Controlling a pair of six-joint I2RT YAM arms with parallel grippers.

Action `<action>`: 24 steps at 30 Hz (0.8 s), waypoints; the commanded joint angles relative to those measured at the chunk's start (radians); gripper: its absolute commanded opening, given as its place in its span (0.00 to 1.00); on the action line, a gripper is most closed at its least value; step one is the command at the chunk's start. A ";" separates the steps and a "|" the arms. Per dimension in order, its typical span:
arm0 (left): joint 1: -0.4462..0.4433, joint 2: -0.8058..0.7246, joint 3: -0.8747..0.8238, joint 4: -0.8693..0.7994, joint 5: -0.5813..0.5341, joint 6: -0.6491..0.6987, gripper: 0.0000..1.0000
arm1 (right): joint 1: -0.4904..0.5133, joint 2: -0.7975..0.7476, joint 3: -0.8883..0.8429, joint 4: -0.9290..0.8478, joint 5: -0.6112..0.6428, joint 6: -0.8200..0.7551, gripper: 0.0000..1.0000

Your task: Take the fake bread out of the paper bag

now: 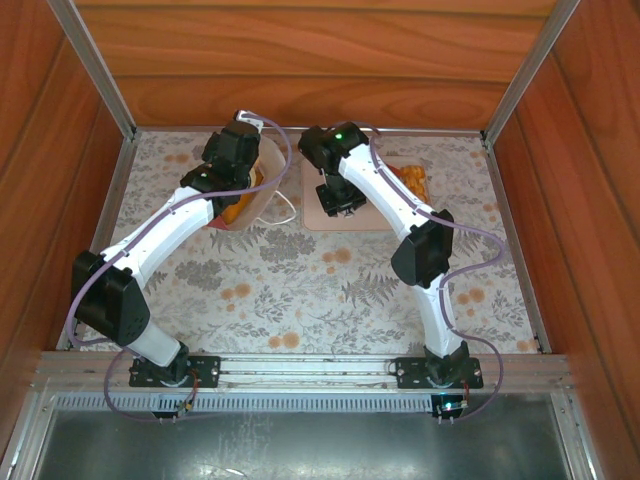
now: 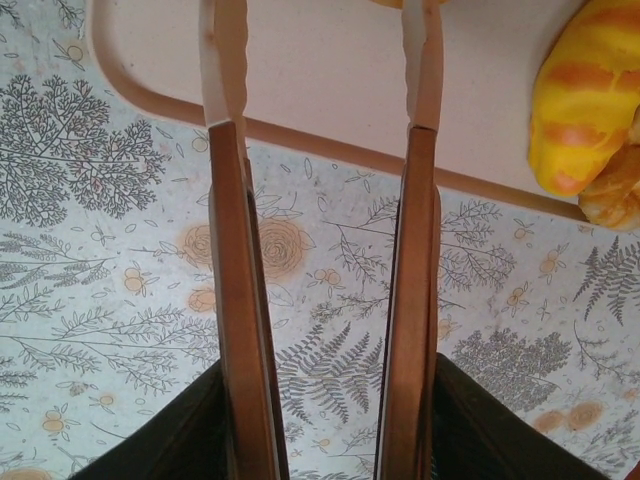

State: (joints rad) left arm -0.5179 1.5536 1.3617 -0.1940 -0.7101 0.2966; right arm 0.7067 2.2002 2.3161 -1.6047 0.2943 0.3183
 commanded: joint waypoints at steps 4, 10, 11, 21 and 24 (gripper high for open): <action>0.008 -0.046 -0.004 0.044 -0.018 -0.008 0.00 | -0.007 -0.044 0.020 -0.010 -0.005 0.016 0.37; 0.009 -0.056 -0.014 0.051 -0.024 -0.010 0.00 | -0.027 -0.064 -0.003 0.111 -0.098 0.045 0.30; 0.009 -0.057 -0.016 0.052 -0.025 -0.008 0.00 | -0.030 -0.058 -0.003 0.129 -0.118 0.051 0.28; 0.018 -0.068 -0.032 0.051 -0.025 -0.011 0.00 | -0.055 0.039 0.034 0.234 -0.245 0.087 0.25; 0.018 -0.070 -0.036 0.051 -0.025 -0.015 0.00 | -0.063 0.067 0.033 0.245 -0.250 0.094 0.25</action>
State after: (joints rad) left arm -0.5095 1.5215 1.3273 -0.1867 -0.7113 0.2943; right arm 0.6525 2.2284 2.3260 -1.3830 0.0795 0.3878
